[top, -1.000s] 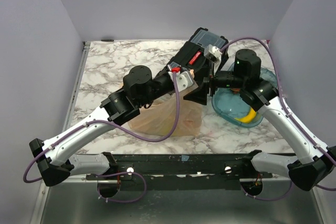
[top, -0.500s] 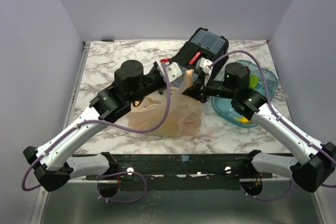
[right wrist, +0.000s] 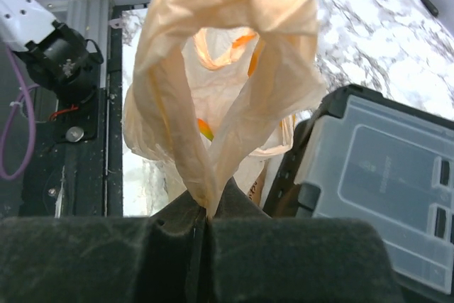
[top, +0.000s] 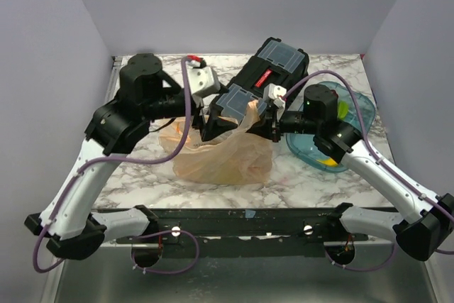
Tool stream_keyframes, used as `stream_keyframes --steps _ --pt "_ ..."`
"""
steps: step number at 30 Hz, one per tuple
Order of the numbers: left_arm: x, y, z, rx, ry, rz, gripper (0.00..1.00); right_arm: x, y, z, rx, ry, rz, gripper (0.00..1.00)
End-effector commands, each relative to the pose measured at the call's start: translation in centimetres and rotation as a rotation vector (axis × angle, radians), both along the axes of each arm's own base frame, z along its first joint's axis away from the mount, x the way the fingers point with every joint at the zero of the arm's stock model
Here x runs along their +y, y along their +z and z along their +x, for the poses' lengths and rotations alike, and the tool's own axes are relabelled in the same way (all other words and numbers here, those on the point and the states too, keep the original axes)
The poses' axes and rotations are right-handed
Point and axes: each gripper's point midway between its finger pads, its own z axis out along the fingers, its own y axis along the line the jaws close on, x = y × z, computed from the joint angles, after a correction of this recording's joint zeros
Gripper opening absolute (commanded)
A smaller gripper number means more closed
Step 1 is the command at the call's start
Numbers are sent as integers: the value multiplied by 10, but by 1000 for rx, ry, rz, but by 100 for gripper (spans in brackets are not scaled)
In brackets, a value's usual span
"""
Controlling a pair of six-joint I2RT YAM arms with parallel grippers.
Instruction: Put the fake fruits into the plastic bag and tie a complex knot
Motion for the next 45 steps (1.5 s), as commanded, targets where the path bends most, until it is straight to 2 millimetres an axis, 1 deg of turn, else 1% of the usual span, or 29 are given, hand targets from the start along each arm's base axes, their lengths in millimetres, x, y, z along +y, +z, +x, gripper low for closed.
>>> stream_keyframes --steps 1,3,5,7,9,10,12,13,15,16,17,19,20,22,23,26,27,30,31,32,34,35,36,37,39,42,45 --pt "-27 -26 -7 268 -128 19 98 12 14 -17 -71 113 16 2" --pt "-35 -27 -2 313 -134 1 98 16 14 -21 -80 123 13 2" --pt "-42 -29 -1 342 -158 -10 96 18 14 -23 -91 128 13 3" --pt "-49 -30 0 398 -171 -26 91 21 11 -23 -95 127 13 4" --pt "-53 -37 3 430 -171 -19 72 24 11 -23 -96 130 17 4" --pt "-54 -39 1 436 -185 -17 60 25 11 -23 -94 126 20 5" --pt "-53 -41 -4 439 -213 -21 42 24 10 -21 -80 110 20 8" --pt "-52 -41 -8 443 -225 -25 28 23 10 -21 -77 101 18 11" --pt "-49 -41 -13 456 -239 -32 6 21 8 -19 -58 69 18 20" --pt "-47 -42 -15 460 -242 -35 0 19 8 -17 -45 46 19 24" --pt "-44 -42 -16 459 -240 -38 0 16 6 -16 -27 18 19 31" --pt "-37 -44 -15 456 -220 -53 0 12 1 -15 12 -28 22 57" --pt "-33 -44 -13 452 -207 -62 0 11 -2 -16 26 -38 27 67" --pt "-27 -43 -10 432 -186 -78 0 11 -5 -17 53 -50 48 73" --pt "-26 -42 -10 422 -183 -82 0 13 -4 -16 60 -52 66 74" --pt "-23 -43 -6 411 -168 -79 0 19 -19 -12 112 -48 51 71" --pt "-23 -44 -5 410 -160 -77 0 23 -20 -10 107 -40 61 70" --pt "-24 -46 2 388 -133 -84 0 30 -32 -11 118 -8 64 70" --pt "-24 -45 4 387 -127 -87 0 32 -37 -10 117 -1 55 60" --pt "-25 -43 6 381 -124 -89 0 33 -40 -10 109 3 46 48" --pt "-24 -37 6 353 -129 -90 0 33 -51 -4 96 -8 9 30" --pt "-23 -36 5 338 -127 -88 0 31 -57 -2 83 -15 -14 16" --pt "-20 -35 5 327 -122 -86 0 28 -64 3 62 -41 -37 5" --pt "-16 -36 7 329 -106 -87 0 24 -70 10 49 -84 -55 1" --pt "-8 -43 13 347 -60 -88 0 15 -87 21 23 -156 -101 1" --pt "5 -60 28 369 35 -74 0 8 -110 35 -9 -208 -169 1" --pt "11 -74 34 378 71 -51 0 4 -130 52 -35 -267 -234 1"
